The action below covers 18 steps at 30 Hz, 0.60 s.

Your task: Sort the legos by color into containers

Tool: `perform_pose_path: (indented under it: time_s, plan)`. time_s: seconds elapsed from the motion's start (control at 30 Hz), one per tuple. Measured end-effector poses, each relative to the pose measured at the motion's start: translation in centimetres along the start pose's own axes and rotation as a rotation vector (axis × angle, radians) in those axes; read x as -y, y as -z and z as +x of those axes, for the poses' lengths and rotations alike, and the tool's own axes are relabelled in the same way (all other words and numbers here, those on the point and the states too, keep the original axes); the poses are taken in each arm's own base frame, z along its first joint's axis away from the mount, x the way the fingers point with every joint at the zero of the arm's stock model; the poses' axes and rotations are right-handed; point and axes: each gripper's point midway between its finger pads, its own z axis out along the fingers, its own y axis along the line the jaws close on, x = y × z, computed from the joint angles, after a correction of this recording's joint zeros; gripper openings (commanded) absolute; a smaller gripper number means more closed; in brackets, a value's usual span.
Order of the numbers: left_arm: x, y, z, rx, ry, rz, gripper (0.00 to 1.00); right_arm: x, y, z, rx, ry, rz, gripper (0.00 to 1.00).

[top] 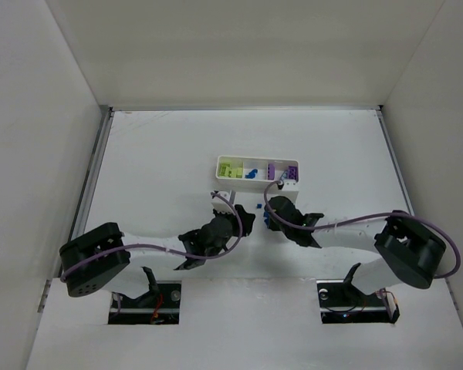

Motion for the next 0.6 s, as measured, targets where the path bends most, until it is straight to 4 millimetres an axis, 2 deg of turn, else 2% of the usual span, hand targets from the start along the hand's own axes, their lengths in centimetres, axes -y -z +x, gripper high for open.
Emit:
perform_pose_path:
  time_s: [0.1,0.3,0.4,0.5,0.6]
  plan:
    - [0.2,0.3,0.4,0.002,-0.008,0.002,0.38,-0.2,0.6,-0.4,0.010,-0.003,-0.011,0.25]
    - [-0.9,0.9,1.3,-0.010,-0.035,-0.033,0.38,-1.0,2.4,-2.8,0.065,-0.041,-0.061,0.25]
    - [-0.6,1.2,1.2,-0.004,-0.036,-0.030,0.38,-1.5,2.8,-3.8,0.080,-0.042,-0.077,0.25]
    - [-0.3,1.5,1.3,-0.002,-0.041,-0.023,0.39,-2.1,2.5,-5.6,0.094,-0.038,-0.092,0.25]
    - [0.0,1.8,1.8,-0.011,-0.053,-0.018,0.39,-2.8,1.6,-8.5,0.120,-0.041,-0.091,0.26]
